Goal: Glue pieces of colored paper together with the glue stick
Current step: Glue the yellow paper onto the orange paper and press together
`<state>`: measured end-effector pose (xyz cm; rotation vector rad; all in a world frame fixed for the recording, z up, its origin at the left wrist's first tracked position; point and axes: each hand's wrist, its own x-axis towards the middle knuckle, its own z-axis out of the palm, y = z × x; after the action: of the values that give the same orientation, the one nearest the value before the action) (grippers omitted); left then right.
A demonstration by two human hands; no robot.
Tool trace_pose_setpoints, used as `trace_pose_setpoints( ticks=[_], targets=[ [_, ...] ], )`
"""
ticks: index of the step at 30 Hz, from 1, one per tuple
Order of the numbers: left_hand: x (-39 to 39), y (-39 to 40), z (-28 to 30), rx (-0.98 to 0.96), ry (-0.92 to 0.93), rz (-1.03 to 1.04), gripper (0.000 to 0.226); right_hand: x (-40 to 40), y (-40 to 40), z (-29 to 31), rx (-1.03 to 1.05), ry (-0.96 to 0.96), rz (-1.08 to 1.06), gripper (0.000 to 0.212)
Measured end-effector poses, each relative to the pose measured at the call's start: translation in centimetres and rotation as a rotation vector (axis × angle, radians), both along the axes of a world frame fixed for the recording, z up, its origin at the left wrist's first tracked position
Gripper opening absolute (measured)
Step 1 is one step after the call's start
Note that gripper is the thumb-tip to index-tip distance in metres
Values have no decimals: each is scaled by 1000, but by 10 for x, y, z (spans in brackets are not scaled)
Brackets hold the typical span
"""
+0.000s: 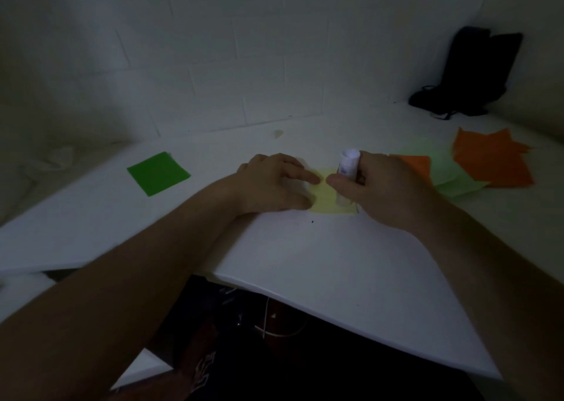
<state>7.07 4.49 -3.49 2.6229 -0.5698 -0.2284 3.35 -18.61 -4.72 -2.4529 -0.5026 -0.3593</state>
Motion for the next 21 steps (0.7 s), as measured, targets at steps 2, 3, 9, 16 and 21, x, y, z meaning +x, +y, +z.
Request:
trace_pose_setpoints(
  ticks=[2, 3, 9, 16, 21],
  targets=[
    [0, 0, -1, -6, 2, 2, 56, 0, -2, 0, -9, -19, -1, 30],
    [-2, -1, 0, -2, -1, 7, 58, -1, -4, 1, -10, -23, -2, 30],
    [-4, -3, 0, 27, -21, 13, 62, -5, -13, 1, -18, -107, -24, 33],
    [-3, -7, -19, 93, -229, 34, 60, -1, -19, 8, 138, -317, -154, 34],
    [-4, -8, -28, 82, -362, 29, 72, -1, -2, 6, 210, -238, -205, 35]
  ],
)
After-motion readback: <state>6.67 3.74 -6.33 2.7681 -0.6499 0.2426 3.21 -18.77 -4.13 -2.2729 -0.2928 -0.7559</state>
